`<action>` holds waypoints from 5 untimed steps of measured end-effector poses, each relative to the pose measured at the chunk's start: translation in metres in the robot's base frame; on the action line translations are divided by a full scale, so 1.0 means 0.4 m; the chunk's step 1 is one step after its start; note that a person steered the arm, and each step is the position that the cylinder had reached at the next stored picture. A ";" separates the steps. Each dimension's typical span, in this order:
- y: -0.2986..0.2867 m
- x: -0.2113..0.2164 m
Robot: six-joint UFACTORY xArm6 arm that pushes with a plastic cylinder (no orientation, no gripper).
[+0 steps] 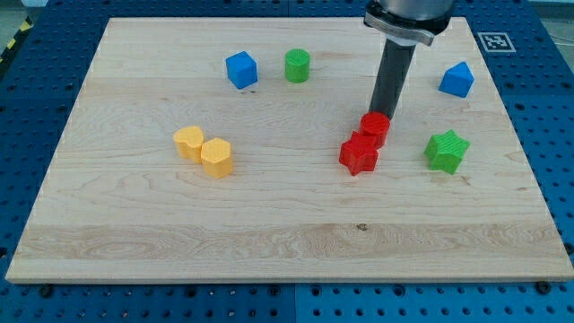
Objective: Push the green circle to the right of the blue cube
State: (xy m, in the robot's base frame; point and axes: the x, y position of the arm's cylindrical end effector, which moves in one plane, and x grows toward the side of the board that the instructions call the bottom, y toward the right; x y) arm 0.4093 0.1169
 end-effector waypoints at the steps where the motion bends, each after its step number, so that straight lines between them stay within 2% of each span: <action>1: -0.059 0.000; 5: -0.180 0.000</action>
State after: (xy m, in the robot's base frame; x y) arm 0.4093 0.0451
